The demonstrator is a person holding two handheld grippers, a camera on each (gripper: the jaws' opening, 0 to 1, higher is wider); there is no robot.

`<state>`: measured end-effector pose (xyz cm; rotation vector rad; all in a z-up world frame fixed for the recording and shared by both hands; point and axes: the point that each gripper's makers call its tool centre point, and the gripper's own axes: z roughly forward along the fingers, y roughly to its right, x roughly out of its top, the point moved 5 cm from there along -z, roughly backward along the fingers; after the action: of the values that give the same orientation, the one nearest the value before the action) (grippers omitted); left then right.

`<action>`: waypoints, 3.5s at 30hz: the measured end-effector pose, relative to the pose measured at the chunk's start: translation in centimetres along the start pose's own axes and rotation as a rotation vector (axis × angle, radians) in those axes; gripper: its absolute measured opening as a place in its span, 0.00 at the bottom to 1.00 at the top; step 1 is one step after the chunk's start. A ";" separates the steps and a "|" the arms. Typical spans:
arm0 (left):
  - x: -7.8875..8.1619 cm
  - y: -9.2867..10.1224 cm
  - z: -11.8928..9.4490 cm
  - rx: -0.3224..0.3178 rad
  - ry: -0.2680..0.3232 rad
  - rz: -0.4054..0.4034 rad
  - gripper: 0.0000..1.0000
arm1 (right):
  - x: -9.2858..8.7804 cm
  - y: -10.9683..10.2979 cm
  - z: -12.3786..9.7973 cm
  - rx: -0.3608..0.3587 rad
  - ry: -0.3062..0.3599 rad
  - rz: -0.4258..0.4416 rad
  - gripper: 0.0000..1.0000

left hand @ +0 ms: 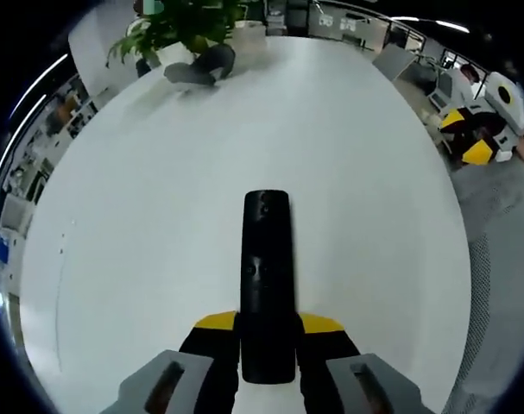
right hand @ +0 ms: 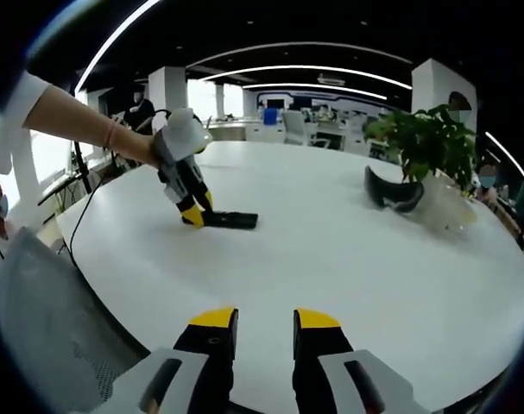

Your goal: Press the specified remote control buttons in sequence, fully releasing each button before pressing the next.

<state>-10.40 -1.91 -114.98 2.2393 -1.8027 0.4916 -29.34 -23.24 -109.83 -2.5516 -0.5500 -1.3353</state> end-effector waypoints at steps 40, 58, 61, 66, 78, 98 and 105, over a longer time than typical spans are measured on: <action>-2.8 6.1 -1.6 -0.048 -0.038 0.098 0.24 | -0.1 0.0 -0.1 0.004 -0.002 0.018 0.23; -3.5 8.3 -1.9 -0.033 -0.059 0.150 0.24 | -0.3 -0.3 0.0 0.015 -0.018 0.012 0.23; -3.7 8.8 -1.9 -0.034 -0.062 0.145 0.24 | -0.3 -0.3 0.1 0.019 -0.021 0.010 0.23; -4.0 9.6 -2.0 -0.036 -0.072 0.149 0.24 | -0.4 -0.4 0.1 0.023 -0.021 0.011 0.23; -4.3 11.1 -2.4 -0.023 -0.090 0.140 0.24 | -0.5 -0.8 0.2 0.051 -0.041 0.000 0.23; -4.8 13.9 -2.8 -0.017 -0.108 0.162 0.24 | -0.7 -0.8 0.2 0.065 -0.044 0.032 0.23; -5.3 14.7 -2.8 -0.021 -0.086 0.132 0.24 | -0.7 -0.9 0.3 0.076 -0.043 0.032 0.22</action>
<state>-26.01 0.66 -115.00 2.1684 -1.9976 0.4036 -29.89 -22.44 -110.56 -2.5227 -0.5547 -1.2274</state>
